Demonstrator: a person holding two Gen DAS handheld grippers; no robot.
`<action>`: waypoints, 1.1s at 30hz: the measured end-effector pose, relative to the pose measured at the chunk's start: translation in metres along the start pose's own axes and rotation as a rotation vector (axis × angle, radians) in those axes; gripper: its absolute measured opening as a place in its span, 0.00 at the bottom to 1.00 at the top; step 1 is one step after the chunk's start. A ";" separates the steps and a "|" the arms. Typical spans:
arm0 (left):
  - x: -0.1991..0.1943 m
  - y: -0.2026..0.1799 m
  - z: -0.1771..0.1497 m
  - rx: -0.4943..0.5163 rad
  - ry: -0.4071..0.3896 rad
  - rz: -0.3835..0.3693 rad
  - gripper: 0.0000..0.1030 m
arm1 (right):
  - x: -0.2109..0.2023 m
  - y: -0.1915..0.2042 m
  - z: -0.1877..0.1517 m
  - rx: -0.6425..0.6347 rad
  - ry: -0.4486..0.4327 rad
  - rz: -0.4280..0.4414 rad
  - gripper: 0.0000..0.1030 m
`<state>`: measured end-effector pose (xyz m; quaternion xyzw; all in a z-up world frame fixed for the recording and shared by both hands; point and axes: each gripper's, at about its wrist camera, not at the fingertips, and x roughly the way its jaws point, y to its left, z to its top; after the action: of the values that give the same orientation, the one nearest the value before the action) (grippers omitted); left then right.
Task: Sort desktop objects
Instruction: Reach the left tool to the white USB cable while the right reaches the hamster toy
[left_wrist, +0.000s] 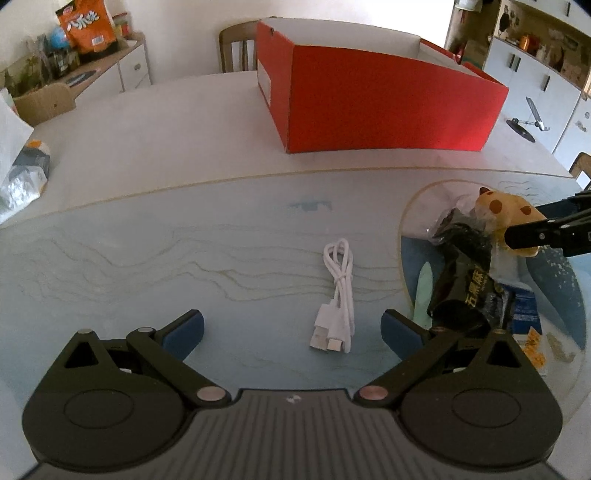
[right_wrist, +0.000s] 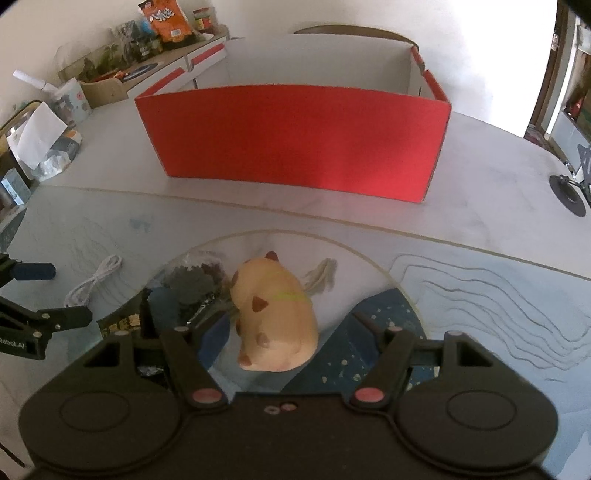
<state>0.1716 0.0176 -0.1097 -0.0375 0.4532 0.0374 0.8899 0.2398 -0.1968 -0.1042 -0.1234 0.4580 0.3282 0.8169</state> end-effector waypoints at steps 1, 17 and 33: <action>0.000 0.000 0.000 0.002 -0.004 0.006 0.99 | 0.001 0.000 0.000 -0.003 0.003 -0.001 0.69; -0.001 -0.013 0.000 0.054 -0.058 0.020 0.64 | 0.017 -0.001 0.000 0.007 0.016 -0.031 0.66; -0.006 -0.018 -0.002 0.066 -0.072 0.015 0.18 | 0.014 0.005 -0.005 -0.018 0.003 -0.089 0.49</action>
<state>0.1686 -0.0006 -0.1051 -0.0031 0.4222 0.0306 0.9060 0.2384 -0.1896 -0.1182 -0.1513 0.4502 0.2954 0.8290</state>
